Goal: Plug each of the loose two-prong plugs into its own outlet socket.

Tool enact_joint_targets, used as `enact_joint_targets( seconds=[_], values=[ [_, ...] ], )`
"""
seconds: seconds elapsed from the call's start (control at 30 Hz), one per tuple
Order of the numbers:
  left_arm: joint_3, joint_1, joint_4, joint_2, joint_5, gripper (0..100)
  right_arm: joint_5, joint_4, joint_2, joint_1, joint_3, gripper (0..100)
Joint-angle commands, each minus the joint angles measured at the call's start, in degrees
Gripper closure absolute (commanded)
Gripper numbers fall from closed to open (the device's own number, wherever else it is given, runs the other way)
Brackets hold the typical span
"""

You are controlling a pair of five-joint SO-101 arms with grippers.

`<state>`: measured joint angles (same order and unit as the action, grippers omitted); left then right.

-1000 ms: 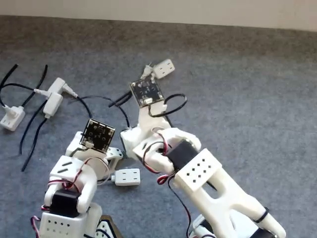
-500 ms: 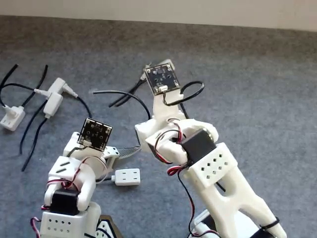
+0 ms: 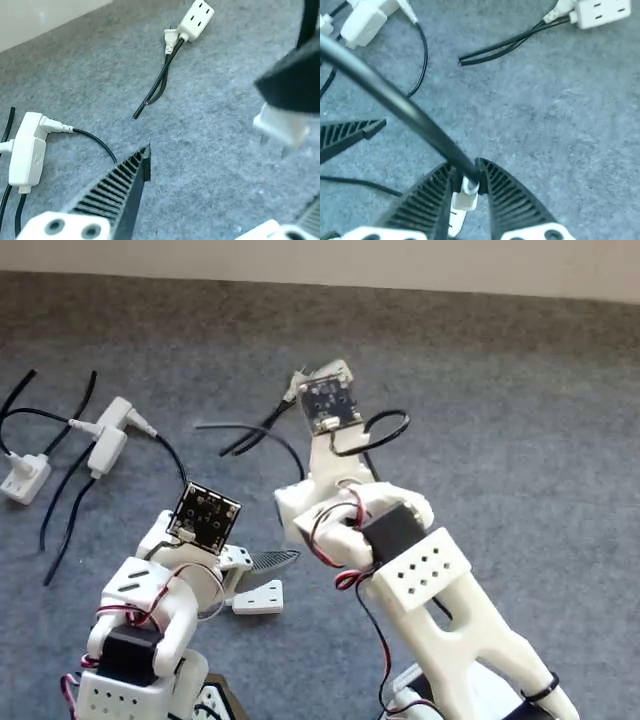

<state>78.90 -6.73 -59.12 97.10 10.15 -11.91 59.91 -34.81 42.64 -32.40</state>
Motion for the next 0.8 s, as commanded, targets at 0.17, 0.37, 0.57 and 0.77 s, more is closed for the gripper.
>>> enact_joint_targets(
  seconds=[0.17,0.37,0.57,0.77],
  values=[
    [4.26,6.99,10.64,-0.31,-0.26,53,2.02,6.2,-0.75,4.88,3.38,99.1],
    [4.62,7.16,10.64,-0.31,0.97,53,3.52,11.56,-0.31,4.79,7.69,99.1],
    [4.62,7.08,10.55,-0.31,0.97,53,3.96,10.95,-0.13,4.18,7.69,99.1],
    [6.64,6.11,8.79,-0.04,1.32,53,8.09,9.63,-0.13,-2.68,2.24,99.1]
  ],
)
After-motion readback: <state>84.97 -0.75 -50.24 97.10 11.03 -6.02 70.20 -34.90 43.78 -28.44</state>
